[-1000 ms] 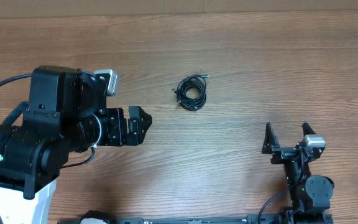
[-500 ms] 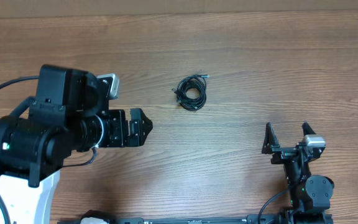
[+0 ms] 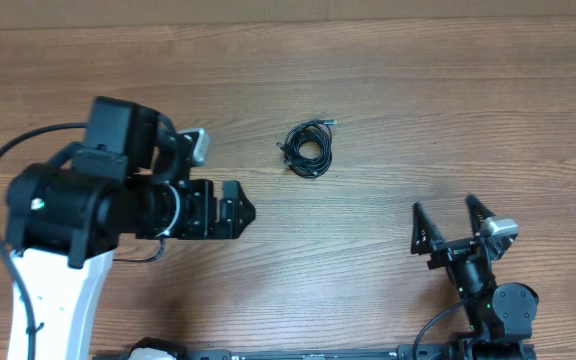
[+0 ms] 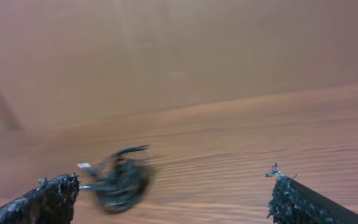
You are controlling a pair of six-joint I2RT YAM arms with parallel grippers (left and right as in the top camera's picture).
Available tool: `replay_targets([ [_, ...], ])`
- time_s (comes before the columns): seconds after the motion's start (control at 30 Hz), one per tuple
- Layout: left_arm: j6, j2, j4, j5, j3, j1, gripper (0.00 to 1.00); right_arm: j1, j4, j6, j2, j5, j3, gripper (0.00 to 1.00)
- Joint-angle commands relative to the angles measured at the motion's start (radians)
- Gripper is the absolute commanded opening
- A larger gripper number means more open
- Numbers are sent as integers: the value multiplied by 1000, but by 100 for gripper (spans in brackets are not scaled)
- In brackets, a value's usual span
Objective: Untangle cables
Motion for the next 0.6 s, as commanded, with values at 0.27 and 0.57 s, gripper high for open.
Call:
replay_targets([
  [0.27,63,44,40,129,-34,-28,100,0,62,119,-8,-272,153,100],
  [0.57,84,49,148,50,-34,-126,100,-21,-570,-72,404,-148,925,100],
])
